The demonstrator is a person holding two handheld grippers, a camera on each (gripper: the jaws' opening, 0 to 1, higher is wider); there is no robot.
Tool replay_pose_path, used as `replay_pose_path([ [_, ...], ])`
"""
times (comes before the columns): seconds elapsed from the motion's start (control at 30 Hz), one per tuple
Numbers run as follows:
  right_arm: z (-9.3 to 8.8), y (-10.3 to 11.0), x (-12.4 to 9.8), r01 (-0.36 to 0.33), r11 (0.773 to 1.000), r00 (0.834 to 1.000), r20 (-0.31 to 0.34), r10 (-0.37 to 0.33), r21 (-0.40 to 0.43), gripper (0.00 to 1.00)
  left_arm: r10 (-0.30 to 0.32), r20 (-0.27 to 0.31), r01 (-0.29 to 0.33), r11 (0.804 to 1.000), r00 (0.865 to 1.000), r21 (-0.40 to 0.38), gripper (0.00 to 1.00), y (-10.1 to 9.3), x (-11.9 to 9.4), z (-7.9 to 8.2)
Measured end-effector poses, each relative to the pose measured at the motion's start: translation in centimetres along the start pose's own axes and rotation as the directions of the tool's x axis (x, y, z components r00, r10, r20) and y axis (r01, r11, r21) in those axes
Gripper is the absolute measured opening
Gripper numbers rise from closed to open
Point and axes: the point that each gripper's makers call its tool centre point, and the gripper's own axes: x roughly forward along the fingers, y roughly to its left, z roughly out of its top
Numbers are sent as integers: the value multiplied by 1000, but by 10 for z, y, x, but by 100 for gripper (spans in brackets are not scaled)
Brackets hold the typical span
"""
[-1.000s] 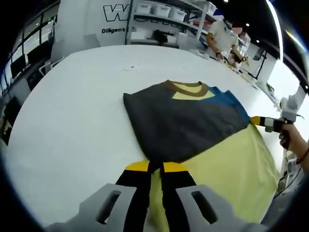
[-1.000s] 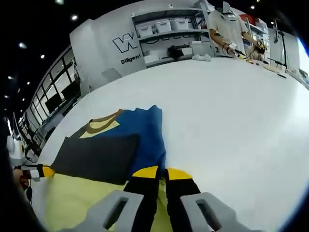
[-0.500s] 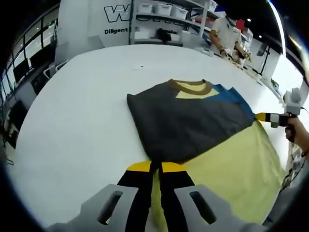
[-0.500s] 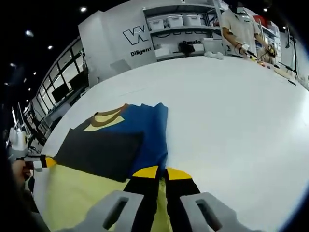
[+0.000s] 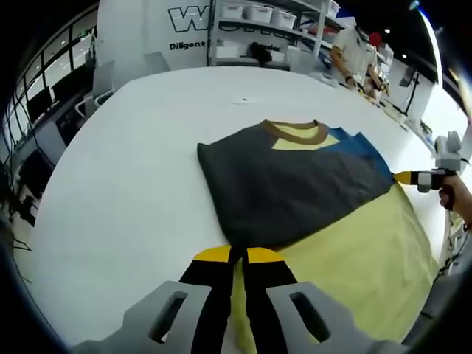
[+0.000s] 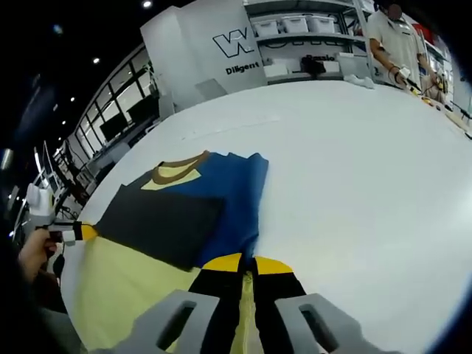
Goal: Fold the garment on the visible template until the final outline fits inside the template.
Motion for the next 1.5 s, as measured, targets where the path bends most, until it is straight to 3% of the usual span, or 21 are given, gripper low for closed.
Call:
replay_pose_path([
  [0.23,-2,0,2,-5,1000,1000,-7,5,-16,0,-21,-1,21,1000,1000,-15,3,0,-1,0],
  [0.37,0,-1,2,-14,1000,1000,2,14,-13,1,-10,0,10,1000,1000,15,12,4,0,-3],
  [0.4,1,-1,2,-11,1000,1000,8,11,-19,4,-9,0,9,1000,1000,16,17,5,0,-3],
  [0.43,3,-2,0,-2,997,1000,17,3,-78,9,-8,3,8,1000,1000,21,22,6,-2,-4],
  [0.57,7,6,-10,-14,997,999,44,17,-79,30,-7,8,7,1000,1000,25,32,10,-14,-6],
  [0.7,0,17,-23,-42,994,999,9,43,-101,50,-40,39,40,999,998,12,48,7,-32,-5],
  [0.77,-2,20,-28,-54,991,998,6,56,-119,61,-54,43,53,998,998,32,52,6,-41,-4],
  [0.83,-9,31,-37,-79,989,997,-22,77,-122,69,-54,42,52,998,998,38,58,6,-46,-5],
  [1.03,-28,46,-55,-122,982,990,-83,111,-144,82,-131,33,130,991,991,32,76,-9,-62,-15],
  [1.1,-35,53,-63,-139,980,987,-102,125,-142,85,-140,-11,141,989,990,38,78,-10,-65,-25],
  [1.33,-64,62,-91,-156,969,978,-167,125,-190,89,-150,-32,152,985,988,85,80,-23,-90,-44],
  [1.5,-81,62,-104,-160,967,971,-208,119,-197,90,-169,-89,177,979,982,96,78,-34,-103,-65],
])
